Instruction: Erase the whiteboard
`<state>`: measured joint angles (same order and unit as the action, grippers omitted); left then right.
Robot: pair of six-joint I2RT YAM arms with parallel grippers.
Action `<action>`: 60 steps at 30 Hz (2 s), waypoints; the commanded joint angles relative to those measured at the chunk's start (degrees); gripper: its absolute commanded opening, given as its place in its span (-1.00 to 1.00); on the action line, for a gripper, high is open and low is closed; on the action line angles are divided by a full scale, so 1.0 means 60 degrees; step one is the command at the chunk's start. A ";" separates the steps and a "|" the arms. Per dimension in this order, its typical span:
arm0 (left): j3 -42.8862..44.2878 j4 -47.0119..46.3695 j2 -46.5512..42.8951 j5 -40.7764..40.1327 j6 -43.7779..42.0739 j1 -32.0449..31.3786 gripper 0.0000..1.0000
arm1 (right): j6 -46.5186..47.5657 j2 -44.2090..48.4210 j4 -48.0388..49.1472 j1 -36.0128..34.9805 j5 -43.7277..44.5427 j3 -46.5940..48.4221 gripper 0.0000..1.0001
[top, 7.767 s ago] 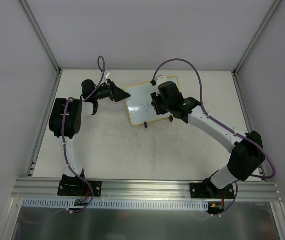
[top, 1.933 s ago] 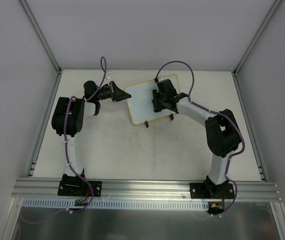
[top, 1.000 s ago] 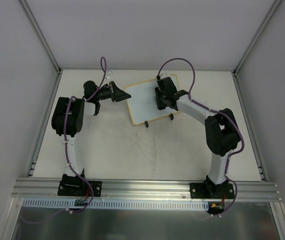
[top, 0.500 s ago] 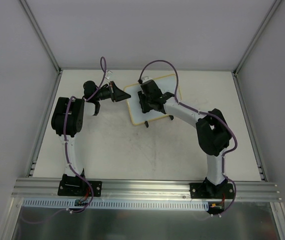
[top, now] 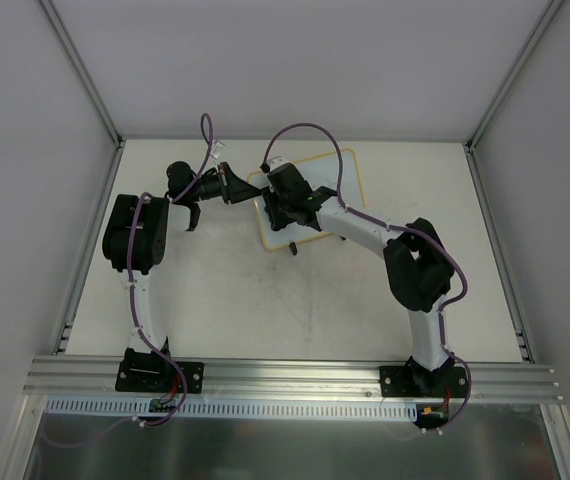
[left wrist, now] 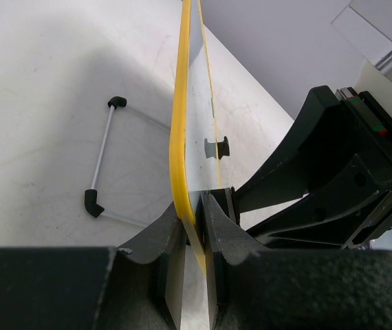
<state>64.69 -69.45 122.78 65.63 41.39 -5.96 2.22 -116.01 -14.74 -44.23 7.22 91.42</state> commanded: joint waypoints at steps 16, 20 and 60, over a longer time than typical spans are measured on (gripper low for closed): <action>-0.0117 -0.0686 -0.0586 0.0972 -0.0731 -0.0223 -1.00 | -0.0135 0.0174 -0.0297 0.2434 0.0334 -0.0045 -0.99; -0.0132 -0.0686 -0.0600 0.0986 -0.0731 -0.0223 -1.00 | -0.0282 0.0218 -0.0282 0.2887 0.0363 -0.0323 -0.99; -0.0088 -0.0598 -0.0644 0.0986 -0.0819 -0.0223 -1.00 | -0.1278 0.0672 -0.0267 0.3622 0.0421 -0.1950 -0.99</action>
<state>64.45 -69.14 121.32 66.96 41.60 -6.63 -4.99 -109.67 -16.14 -17.89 10.63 79.37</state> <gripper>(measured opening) 0.131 0.340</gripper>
